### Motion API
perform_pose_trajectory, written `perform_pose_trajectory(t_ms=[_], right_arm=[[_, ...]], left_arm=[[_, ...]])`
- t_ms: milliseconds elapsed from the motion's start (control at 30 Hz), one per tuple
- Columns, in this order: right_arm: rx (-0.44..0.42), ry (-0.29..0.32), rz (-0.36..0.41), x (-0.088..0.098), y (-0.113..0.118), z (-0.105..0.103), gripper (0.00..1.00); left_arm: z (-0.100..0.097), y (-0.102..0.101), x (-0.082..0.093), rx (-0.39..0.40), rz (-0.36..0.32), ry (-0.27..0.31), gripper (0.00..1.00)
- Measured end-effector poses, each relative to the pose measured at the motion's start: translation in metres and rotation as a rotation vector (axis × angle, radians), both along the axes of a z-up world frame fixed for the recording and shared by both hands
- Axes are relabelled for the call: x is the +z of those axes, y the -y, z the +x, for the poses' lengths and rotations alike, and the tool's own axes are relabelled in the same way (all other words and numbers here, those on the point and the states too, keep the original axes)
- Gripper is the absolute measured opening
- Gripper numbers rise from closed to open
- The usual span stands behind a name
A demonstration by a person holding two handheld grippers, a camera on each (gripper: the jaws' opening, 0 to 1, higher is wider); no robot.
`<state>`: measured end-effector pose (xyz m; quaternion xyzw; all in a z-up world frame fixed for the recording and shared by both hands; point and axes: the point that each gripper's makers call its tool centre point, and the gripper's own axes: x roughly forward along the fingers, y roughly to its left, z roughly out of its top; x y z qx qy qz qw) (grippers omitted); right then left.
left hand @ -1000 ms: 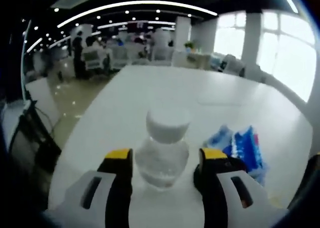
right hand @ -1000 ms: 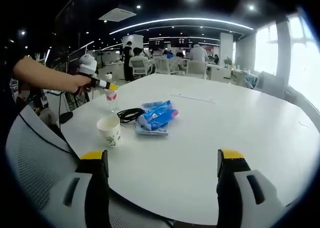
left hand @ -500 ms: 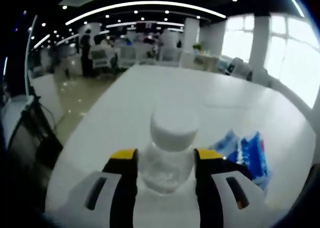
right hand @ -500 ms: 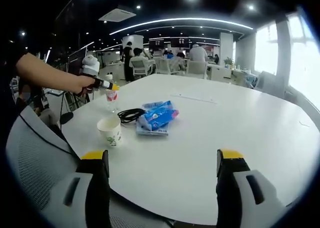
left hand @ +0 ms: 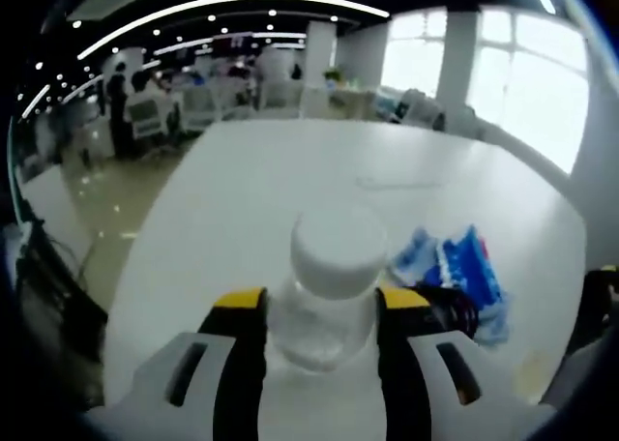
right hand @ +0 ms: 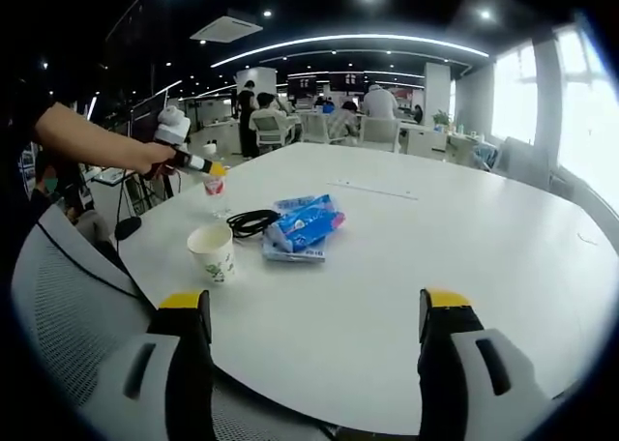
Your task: Arrange the tabletop items into an orderly group along one side of the table until the central work area is clear of visible clutter.
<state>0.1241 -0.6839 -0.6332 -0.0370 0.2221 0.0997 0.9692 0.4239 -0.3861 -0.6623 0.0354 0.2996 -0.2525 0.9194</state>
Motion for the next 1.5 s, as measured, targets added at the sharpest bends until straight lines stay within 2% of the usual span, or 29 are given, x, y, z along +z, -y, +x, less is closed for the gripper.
perform_pose_trajectory(t_ms=[200, 333, 467, 867, 967, 1067, 1133, 1400, 1500], right_arm=[[0.0, -0.004, -0.002, -0.001, 0.0, 0.0, 0.89], [0.0, -0.008, -0.003, -0.001, 0.0, 0.0, 0.89], [-0.001, -0.009, -0.004, -0.001, 0.0, 0.0, 0.89], [-0.001, -0.013, -0.006, -0.002, 0.0, 0.0, 0.89], [-0.001, -0.014, -0.006, -0.002, 0.0, 0.0, 0.89], [0.002, -0.014, -0.006, -0.002, 0.0, 0.0, 0.89], [0.004, -0.016, -0.007, -0.002, -0.001, 0.0, 0.89], [0.015, -0.019, -0.008, -0.003, -0.003, 0.0, 0.88], [0.019, -0.021, -0.01, -0.003, -0.003, 0.0, 0.88]], left_arm=[[0.0, 0.002, 0.0, -0.108, 0.015, -0.027, 0.42], [-0.003, 0.006, -0.001, -0.213, 0.018, -0.043, 0.42], [-0.005, 0.01, -0.001, -0.288, 0.031, -0.041, 0.42], [-0.005, 0.011, -0.003, -0.362, 0.053, -0.089, 0.43], [-0.006, 0.01, -0.002, -0.344, 0.053, -0.089, 0.43], [-0.003, 0.003, -0.001, -0.245, 0.039, -0.106, 0.48], [-0.001, -0.001, 0.004, -0.163, -0.008, -0.111, 0.5], [-0.009, -0.009, 0.002, -0.036, 0.04, -0.11, 0.52], [-0.01, -0.009, 0.001, 0.039, 0.006, -0.126, 0.5]])
